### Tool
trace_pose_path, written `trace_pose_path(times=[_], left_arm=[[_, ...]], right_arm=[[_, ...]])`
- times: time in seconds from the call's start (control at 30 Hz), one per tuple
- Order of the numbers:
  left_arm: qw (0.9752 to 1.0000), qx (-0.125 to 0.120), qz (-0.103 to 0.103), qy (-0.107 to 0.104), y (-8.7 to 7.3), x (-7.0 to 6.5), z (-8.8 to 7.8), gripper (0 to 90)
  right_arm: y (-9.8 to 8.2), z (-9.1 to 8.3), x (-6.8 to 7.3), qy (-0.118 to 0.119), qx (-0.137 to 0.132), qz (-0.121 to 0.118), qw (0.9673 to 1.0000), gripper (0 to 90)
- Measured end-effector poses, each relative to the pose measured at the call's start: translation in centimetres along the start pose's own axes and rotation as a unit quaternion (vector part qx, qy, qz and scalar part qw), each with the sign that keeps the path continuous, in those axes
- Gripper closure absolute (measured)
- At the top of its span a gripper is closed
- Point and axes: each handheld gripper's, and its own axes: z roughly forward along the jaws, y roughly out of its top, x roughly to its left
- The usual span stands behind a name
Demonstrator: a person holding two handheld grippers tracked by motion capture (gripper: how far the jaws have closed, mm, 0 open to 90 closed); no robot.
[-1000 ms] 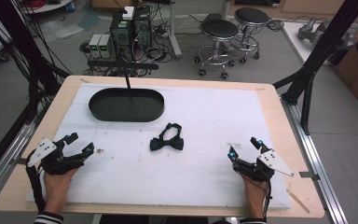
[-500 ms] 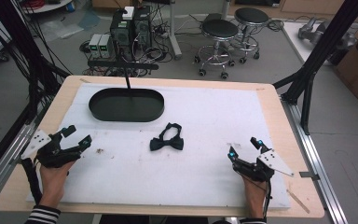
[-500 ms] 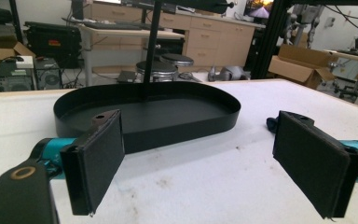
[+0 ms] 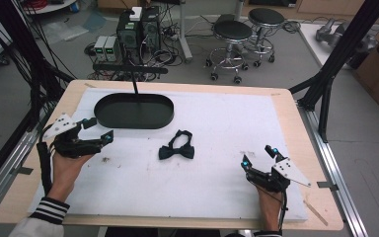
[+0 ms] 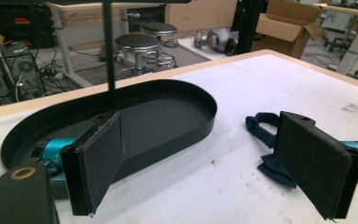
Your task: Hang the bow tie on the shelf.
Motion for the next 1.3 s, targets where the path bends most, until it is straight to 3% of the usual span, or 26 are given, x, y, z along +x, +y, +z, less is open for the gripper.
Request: trace_pose_path(times=[0.33, 0.37, 0.6, 0.63, 0.67, 0.77, 0.8, 0.83, 0.9, 0.97, 1.2, 1.23, 1.3], left_arm=[[0.9979, 0.055, -0.001, -0.035, 2.2, -1.3, 3.3, 16.4], [0.9968, 0.069, 0.002, -0.041, 2.6, -1.7, 3.9, 16.4], [0.9937, 0.099, 0.011, -0.050, 3.5, -2.8, 5.7, 16.4], [0.9916, 0.116, 0.022, -0.054, 3.9, -3.1, 6.3, 16.4], [0.9916, 0.116, 0.022, -0.054, 3.9, -3.1, 6.3, 16.4], [0.9866, 0.146, 0.027, -0.067, 4.5, -3.8, 7.5, 16.5], [0.9866, 0.146, 0.027, -0.067, 4.5, -3.8, 7.5, 16.5], [0.9838, 0.161, 0.028, -0.073, 4.7, -4.3, 8.3, 16.5], [0.9827, 0.166, 0.029, -0.077, 4.8, -4.5, 8.6, 16.5], [0.9786, 0.184, 0.031, -0.087, 5.0, -5.2, 9.8, 16.5], [0.9698, 0.228, 0.035, -0.078, 4.1, -6.5, 11.9, 17.1], [0.9698, 0.228, 0.035, -0.078, 4.1, -6.5, 11.9, 17.3], [0.9675, 0.239, 0.033, -0.077, 3.8, -7.0, 12.7, 17.7]], right_arm=[[0.0, 0.0, 0.0, -0.001, 0.000, 0.000, 1.0000, 11.0], [0.0, 0.0, 0.0, -0.001, 0.001, 0.001, 1.0000, 11.0], [0.0, 0.0, 0.0, -0.001, 0.001, 0.000, 1.0000, 11.0], [0.0, 0.0, 0.0, -0.001, 0.001, 0.000, 1.0000, 10.9], [0.0, 0.0, 0.0, 0.000, 0.001, 0.001, 1.0000, 11.0], [0.0, 0.0, 0.0, 0.000, 0.001, 0.002, 1.0000, 10.9], [0.0, 0.0, 0.0, 0.000, 0.001, 0.002, 1.0000, 11.0], [0.0, 0.0, 0.0, -0.001, 0.001, 0.001, 1.0000, 11.0], [0.0, 0.0, 0.0, -0.001, 0.000, 0.002, 1.0000, 10.9], [0.0, 0.0, 0.0, -0.001, 0.000, 0.003, 1.0000, 11.0], [0.0, 0.0, 0.0, 0.000, 0.000, 0.003, 1.0000, 11.0], [0.0, 0.0, 0.0, 0.000, 0.000, 0.004, 1.0000, 11.0], [0.0, 0.0, -0.1, 0.000, -0.002, 0.001, 1.0000, 10.9]])
